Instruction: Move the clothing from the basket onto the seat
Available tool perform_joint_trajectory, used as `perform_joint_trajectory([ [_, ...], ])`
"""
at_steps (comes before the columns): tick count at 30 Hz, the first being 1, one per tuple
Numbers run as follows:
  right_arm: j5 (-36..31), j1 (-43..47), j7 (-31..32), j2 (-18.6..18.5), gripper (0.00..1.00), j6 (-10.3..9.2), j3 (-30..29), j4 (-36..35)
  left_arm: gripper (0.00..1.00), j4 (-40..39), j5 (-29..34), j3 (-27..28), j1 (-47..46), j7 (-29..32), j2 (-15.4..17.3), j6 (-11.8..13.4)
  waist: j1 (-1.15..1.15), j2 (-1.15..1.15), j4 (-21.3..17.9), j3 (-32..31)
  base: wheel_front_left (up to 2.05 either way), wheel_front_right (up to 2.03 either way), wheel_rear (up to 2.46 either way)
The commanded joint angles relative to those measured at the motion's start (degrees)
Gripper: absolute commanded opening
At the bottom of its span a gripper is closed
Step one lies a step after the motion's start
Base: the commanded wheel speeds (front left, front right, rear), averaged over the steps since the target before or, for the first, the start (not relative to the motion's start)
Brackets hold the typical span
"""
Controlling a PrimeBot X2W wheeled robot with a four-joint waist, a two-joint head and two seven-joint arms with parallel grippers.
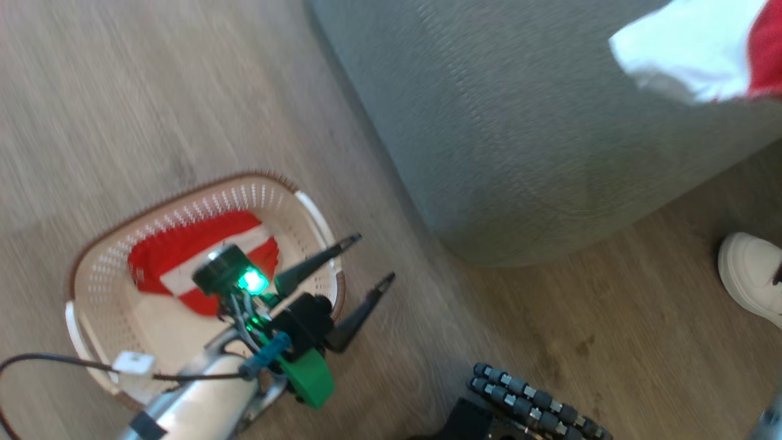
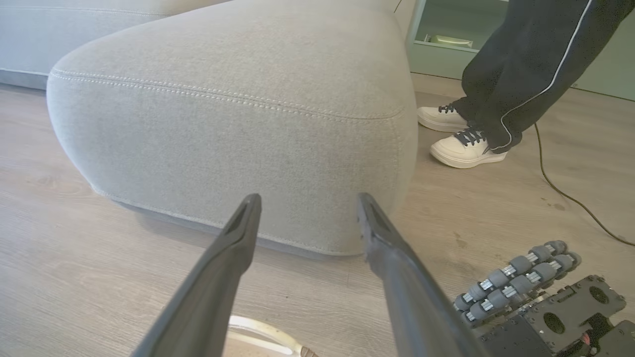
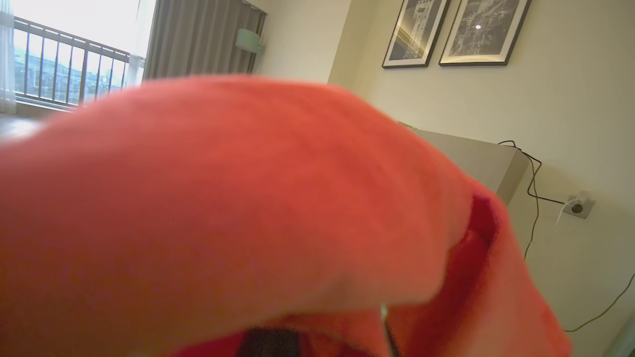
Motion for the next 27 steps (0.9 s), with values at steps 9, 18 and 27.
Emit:
perform_joint_trajectory([
  [9, 3.69, -16.87, -0.36, -7.97, 0.0, -0.01, -4.81, 13.07, 1.0, -4.73, 0.73, 2.62, -4.66, -0.28, 3.57, -0.05, -0.01, 0.0, 5.92, 9.77, 0.0, 0.0, 0.0],
  [18, 3.52, -30.22, -0.36, -10.99, 0.0, -0.01, -12.32, 31.33, 1.0, -6.07, 0.02, 2.5, -6.24, -0.28, 3.21, -0.05, -0.01, 0.0, 11.3, 15.09, 0.0, 0.0, 0.0],
  [27, -3.44, -37.18, -0.03, -11.16, 0.0, -0.01, -15.24, 44.55, 1.0, -6.69, 0.06, 2.4, -7.77, -0.28, 2.55, -0.05, -0.01, 0.0, 14.52, 18.44, 0.0, 0.0, 0.0],
])
